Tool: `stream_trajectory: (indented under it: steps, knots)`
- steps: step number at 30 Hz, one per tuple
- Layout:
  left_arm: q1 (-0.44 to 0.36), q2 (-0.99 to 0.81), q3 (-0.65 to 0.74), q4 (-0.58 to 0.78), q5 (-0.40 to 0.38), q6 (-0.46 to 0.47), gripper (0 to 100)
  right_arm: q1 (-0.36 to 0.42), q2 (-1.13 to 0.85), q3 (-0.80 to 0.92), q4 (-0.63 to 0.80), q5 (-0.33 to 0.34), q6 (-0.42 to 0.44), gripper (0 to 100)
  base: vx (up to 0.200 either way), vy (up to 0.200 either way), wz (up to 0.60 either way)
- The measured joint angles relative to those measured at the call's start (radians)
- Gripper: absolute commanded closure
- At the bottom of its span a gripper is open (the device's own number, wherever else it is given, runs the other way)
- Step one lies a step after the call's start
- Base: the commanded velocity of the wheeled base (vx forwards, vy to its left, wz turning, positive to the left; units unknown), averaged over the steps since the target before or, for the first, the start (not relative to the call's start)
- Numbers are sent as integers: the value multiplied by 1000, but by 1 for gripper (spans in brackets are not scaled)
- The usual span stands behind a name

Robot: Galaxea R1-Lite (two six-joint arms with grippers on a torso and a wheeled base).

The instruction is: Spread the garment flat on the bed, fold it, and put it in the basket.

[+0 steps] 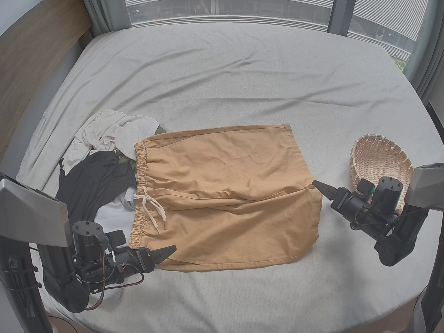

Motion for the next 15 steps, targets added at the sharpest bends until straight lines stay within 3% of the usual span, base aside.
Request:
stream_trajectory:
  steps: [6, 15]
  knots:
    - [0, 1, 3, 0, 0, 0, 0, -10, -49, 149, 2, 34, -56, 0, 0, 0, 0]
    - [0, 2, 2, 0, 0, 0, 0, -8, -17, 204, 3, 104, -139, 0, 0, 0, 0]
